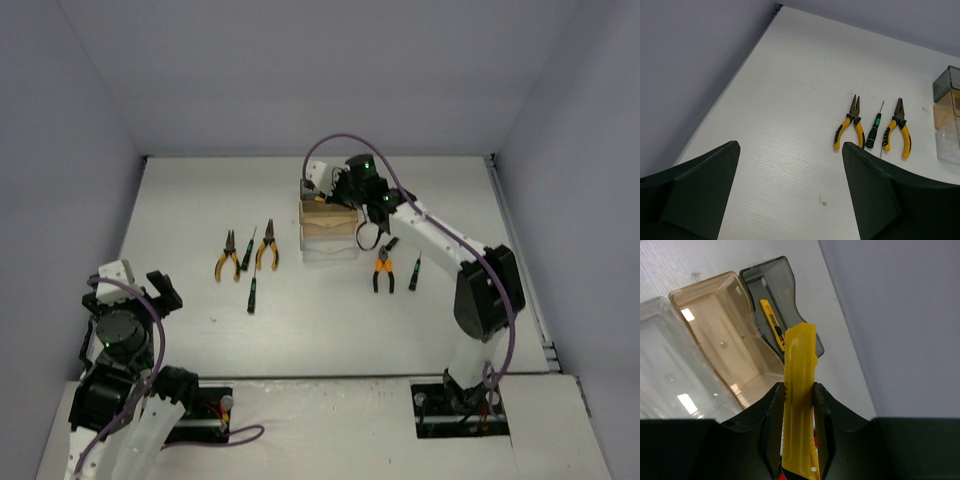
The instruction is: Sort the tools into containers
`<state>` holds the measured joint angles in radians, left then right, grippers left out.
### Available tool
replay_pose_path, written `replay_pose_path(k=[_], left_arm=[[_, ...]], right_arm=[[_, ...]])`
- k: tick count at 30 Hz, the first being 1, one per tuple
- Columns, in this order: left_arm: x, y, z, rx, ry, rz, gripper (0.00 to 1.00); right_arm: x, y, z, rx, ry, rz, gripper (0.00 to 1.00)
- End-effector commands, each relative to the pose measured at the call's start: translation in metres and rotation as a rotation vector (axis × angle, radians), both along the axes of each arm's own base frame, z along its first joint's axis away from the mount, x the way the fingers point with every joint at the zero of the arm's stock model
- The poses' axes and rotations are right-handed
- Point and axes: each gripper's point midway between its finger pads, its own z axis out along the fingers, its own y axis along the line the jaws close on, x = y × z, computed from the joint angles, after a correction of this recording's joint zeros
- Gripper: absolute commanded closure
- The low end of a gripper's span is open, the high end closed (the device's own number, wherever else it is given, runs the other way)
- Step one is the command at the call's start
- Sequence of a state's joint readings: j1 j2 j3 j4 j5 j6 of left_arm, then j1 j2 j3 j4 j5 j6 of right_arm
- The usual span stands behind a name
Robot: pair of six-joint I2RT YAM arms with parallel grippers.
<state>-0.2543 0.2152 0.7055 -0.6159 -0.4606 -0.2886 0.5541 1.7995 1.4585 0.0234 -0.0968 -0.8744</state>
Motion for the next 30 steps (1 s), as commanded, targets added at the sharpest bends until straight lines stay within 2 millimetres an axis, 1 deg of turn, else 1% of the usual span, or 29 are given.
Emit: replay_pose_path(k=[1,2,6,10,11,12,15,17,18,19,20,22,24,25,26,27,30], left_arm=[[0.010,-0.004,0.009,0.002,-0.016,-0.009,0.19],[0.010,-0.003,0.009,0.003,-0.012,-0.007,0.19],[0.013,-0.004,0.007,0.006,-0.001,-0.008,0.19],[0.014,-0.003,0.005,0.013,0.012,-0.002,0.19],[0.014,-0.003,0.004,0.014,0.015,-0.002,0.19],[0.015,-0.004,0.004,0.014,0.019,-0.005,0.19],[0.018,-0.007,0.001,0.013,0.034,-0.020,0.20],[0.019,-0.008,0.001,0.015,0.039,-0.021,0.19],[0.019,-0.008,0.000,0.015,0.041,-0.019,0.19],[0.019,-0.007,0.000,0.016,0.042,-0.018,0.19],[0.019,-0.007,0.000,0.016,0.042,-0.018,0.19],[0.019,-0.007,0.000,0.015,0.041,-0.018,0.19],[0.020,-0.007,0.000,0.017,0.042,-0.017,0.19],[0.020,-0.007,0.000,0.018,0.043,-0.016,0.19],[0.019,-0.007,0.000,0.018,0.044,-0.015,0.19],[0.019,-0.007,0.000,0.018,0.042,-0.015,0.19],[0.019,-0.007,0.001,0.016,0.035,-0.015,0.19]], right_arm=[[0.038,0.021,0.036,-0.088,-0.179,0.156,1.00],[0.047,0.023,0.021,-0.122,-0.170,0.170,1.00],[0.064,0.036,0.004,-0.156,-0.175,0.217,1.00],[0.083,0.047,-0.025,-0.177,-0.154,0.237,0.97],[0.086,0.049,-0.032,-0.186,-0.149,0.238,0.97],[0.088,0.050,-0.031,-0.189,-0.157,0.243,0.97],[0.093,0.056,-0.047,-0.182,-0.137,0.266,0.95],[0.096,0.057,-0.058,-0.181,-0.121,0.265,0.93],[0.097,0.057,-0.062,-0.181,-0.115,0.263,0.90],[0.099,0.057,-0.065,-0.181,-0.113,0.261,0.85],[0.101,0.057,-0.065,-0.181,-0.115,0.258,0.77],[0.103,0.059,-0.067,-0.173,-0.110,0.253,0.71],[0.103,0.059,-0.065,-0.166,-0.112,0.251,0.66],[0.104,0.059,-0.062,-0.161,-0.115,0.246,0.60],[0.104,0.059,-0.058,-0.155,-0.119,0.238,0.53],[0.104,0.057,-0.054,-0.150,-0.120,0.228,0.50],[0.105,0.052,-0.028,-0.104,-0.137,0.176,0.48]])
